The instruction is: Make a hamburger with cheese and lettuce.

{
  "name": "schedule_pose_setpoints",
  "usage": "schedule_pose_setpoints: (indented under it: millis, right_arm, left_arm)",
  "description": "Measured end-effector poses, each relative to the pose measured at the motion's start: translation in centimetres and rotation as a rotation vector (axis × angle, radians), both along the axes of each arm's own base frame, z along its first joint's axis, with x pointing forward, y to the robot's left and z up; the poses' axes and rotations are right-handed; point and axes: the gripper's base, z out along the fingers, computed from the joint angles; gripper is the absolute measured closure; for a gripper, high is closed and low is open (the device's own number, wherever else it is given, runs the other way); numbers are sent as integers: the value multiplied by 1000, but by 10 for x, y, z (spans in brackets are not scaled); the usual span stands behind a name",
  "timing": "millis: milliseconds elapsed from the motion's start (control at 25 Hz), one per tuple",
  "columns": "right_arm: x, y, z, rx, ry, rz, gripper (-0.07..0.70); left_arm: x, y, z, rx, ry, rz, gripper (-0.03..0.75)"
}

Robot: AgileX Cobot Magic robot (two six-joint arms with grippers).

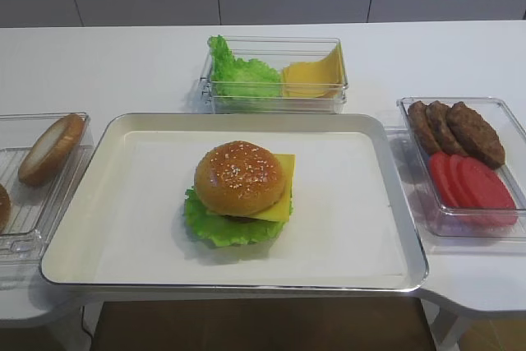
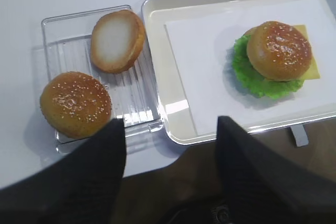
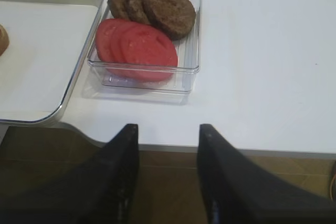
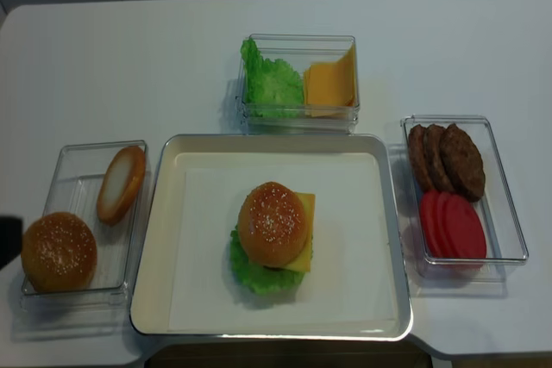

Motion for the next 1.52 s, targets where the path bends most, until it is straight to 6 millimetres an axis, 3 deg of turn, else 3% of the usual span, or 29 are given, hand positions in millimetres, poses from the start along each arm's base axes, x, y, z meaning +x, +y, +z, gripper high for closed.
schedule_pose_setpoints:
  millis: [200, 760, 1080, 1520]
  right_arm:
    - [0, 0, 0, 0, 0, 0, 332]
    - [0, 0, 0, 0, 0, 0, 332]
    - [0, 0, 0, 0, 0, 0, 332]
    - [0, 0, 0, 0, 0, 0, 332]
  left_arm:
    - [-31, 8, -9, -4, -74, 8, 328]
    - [-80, 23, -84, 9, -128, 29, 338]
    - [-84, 24, -113, 2, -159, 28, 338]
    - [-82, 23, -131, 1, -196, 22, 339]
